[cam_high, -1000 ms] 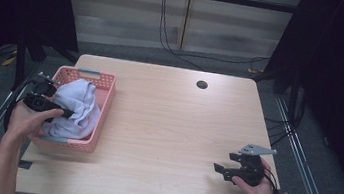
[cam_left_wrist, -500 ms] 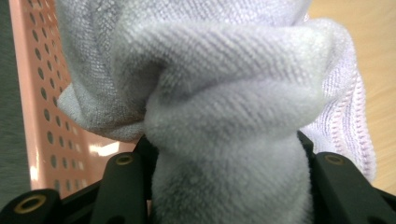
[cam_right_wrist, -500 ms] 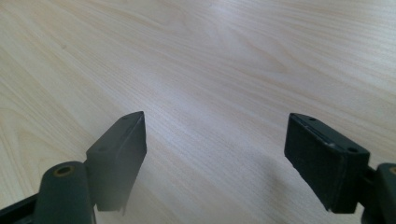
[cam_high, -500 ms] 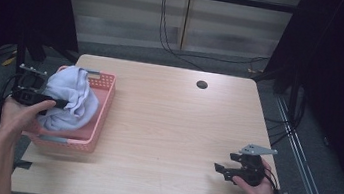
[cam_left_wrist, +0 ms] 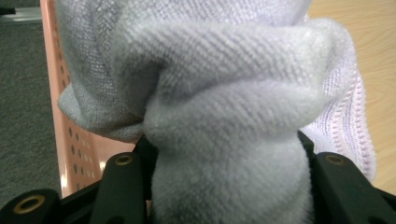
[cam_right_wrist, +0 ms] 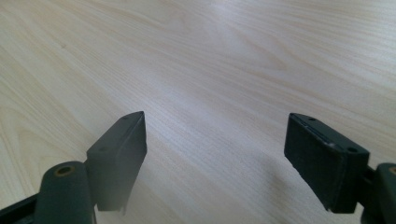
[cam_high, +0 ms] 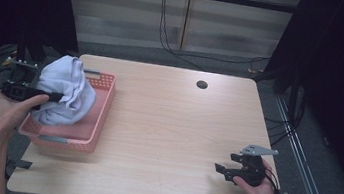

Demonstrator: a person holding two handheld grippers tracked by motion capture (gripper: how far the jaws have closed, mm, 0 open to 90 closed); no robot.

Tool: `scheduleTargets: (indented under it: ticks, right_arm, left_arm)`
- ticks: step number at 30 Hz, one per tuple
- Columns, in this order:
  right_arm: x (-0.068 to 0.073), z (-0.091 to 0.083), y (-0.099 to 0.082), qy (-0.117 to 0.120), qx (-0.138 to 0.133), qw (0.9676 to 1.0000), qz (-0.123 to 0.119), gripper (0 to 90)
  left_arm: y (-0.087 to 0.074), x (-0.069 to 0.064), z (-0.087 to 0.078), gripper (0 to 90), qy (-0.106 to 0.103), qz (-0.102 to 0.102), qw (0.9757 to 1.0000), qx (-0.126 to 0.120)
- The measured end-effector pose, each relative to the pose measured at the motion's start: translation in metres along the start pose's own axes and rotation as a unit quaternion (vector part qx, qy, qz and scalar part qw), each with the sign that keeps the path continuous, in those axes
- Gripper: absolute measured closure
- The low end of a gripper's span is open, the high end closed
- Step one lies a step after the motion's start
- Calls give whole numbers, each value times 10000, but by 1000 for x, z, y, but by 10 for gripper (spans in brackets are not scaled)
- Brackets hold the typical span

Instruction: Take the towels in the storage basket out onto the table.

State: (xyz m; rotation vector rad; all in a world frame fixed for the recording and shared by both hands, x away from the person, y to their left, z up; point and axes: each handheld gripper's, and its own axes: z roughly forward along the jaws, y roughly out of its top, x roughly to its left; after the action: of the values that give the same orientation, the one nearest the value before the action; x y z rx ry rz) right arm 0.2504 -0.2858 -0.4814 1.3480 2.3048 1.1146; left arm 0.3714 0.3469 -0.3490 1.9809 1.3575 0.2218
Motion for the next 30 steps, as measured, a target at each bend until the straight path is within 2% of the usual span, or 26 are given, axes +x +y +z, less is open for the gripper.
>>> scheduleTargets:
  ticks: [5, 7, 9, 15, 19, 23, 24, 26, 29, 30]
  right_arm:
    - [0, -2, 0, -7, -28, 10000, -14, 215]
    - [0, -2, 0, -7, -42, 10000, -25, 215]
    - [0, -2, 0, -6, -45, 10000, -2, 214]
    - [-1, -3, 0, -19, -82, 10000, -16, 218]
    - [0, -4, 0, -34, -95, 9999, -26, 224]
    - [0, -3, 0, -20, -87, 10000, -24, 223]
    - [1, -3, 0, -17, -89, 10000, -23, 223]
    - [1, -4, 0, -5, -90, 10000, -23, 223]
    - [0, -4, 0, -3, -103, 9999, -21, 222]
    - [0, -3, 0, -12, -100, 9999, -16, 222]
  left_arm:
    - [8, -10, -7, 488, -26, 92, 9998, -144]
    - [12, -19, -9, 488, -54, 155, 9995, -267]
    - [14, -23, -10, 488, -140, 283, 9992, -257]
    - [17, -36, -11, 488, -157, 375, 9987, -321]
    - [18, -55, -7, 487, -261, 565, 9973, -383]
    - [21, -66, -3, 487, -297, 611, 9968, -428]
    - [21, -68, -2, 487, -337, 569, 9968, -453]
    - [26, -77, 2, 487, -378, 716, 9957, -442]
    - [30, -85, 5, 485, -416, 764, 9950, -491]
    - [34, -93, 7, 485, -478, 857, 9938, -525]
